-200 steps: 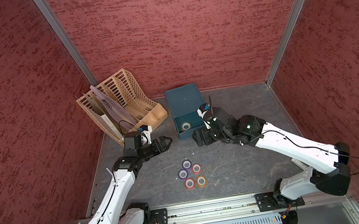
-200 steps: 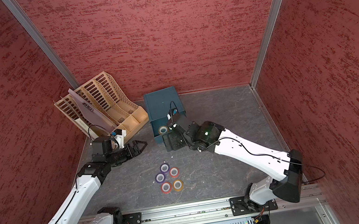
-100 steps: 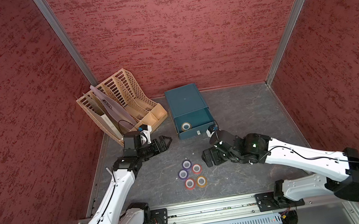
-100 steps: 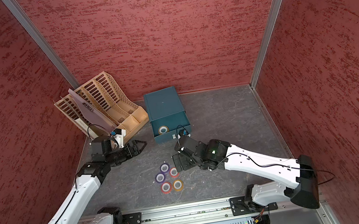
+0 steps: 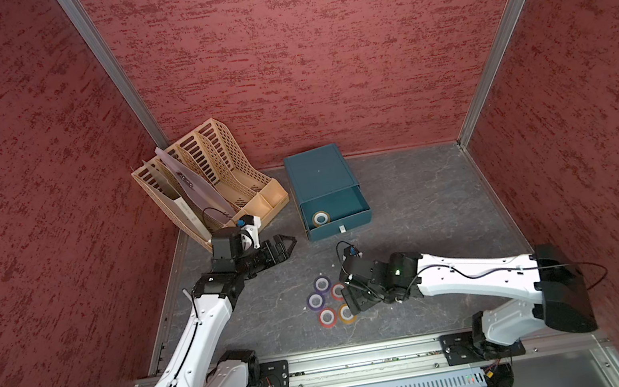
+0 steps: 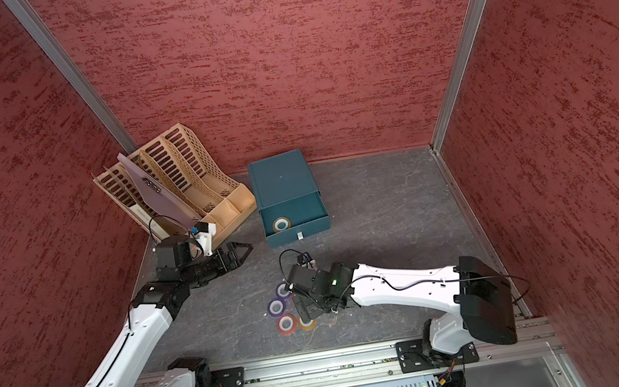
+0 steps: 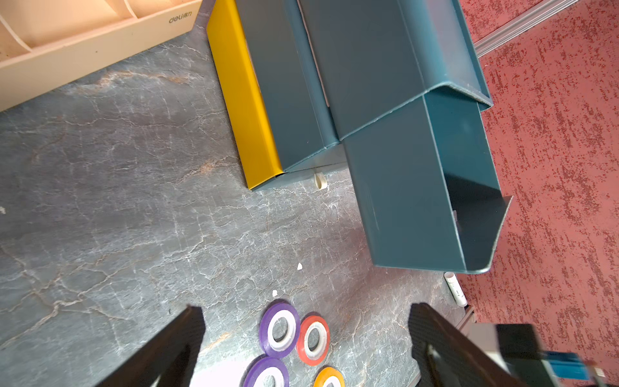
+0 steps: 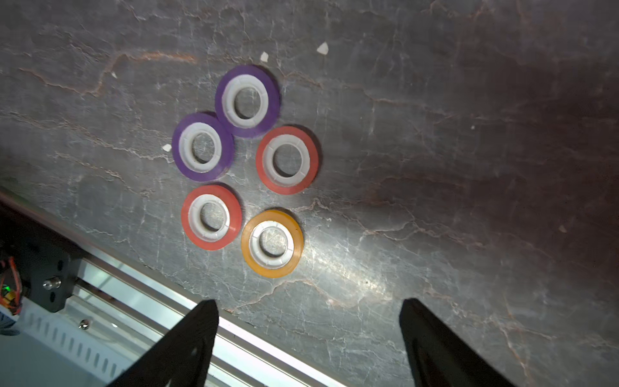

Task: Place the transparent tape into the drawer according to color
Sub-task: Pick up the tape at the center of the board.

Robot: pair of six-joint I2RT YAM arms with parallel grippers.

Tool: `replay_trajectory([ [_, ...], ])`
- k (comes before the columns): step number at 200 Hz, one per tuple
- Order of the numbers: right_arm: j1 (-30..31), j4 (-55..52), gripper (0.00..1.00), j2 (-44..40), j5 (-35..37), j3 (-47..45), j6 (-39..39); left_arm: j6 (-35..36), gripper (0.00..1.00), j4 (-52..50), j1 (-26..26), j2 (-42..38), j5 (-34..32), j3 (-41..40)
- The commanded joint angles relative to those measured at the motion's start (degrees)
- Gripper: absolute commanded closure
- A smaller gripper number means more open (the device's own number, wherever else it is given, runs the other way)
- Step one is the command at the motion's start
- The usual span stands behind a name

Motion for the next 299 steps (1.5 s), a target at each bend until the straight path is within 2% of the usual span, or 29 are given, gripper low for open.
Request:
replay_trajectory([
  [1, 0.4, 3.0, 0.12, 2.8, -1.5, -0.7, 0.6, 0.5, 0.0, -0.3, 0.4, -1.2, 0.2, 0.5],
  [68, 0.4, 6.0, 0.33, 10.2, -4.1, -0.8, 0.1, 0.7, 0.0, -1.1, 0.5, -1.7, 0.1, 0.6],
  [146, 0.9, 6.1, 0.38, 14.7, -5.1, -0.1, -0.8, 0.8, 0.0, -1.2, 0.9, -2.1, 0.0, -0.1],
  [185, 1.1, 4.7, 0.44, 17.2, -4.9, 1.6, -0.9, 0.8, 0.0, -1.1, 1.1, -2.2, -0.1, -0.4],
  [299, 1.1, -1.6, 0.87, 19.0, -4.3, 2.7, -0.2, 1.0, 0.0, -0.8, 1.4, -2.1, 0.2, -1.0],
])
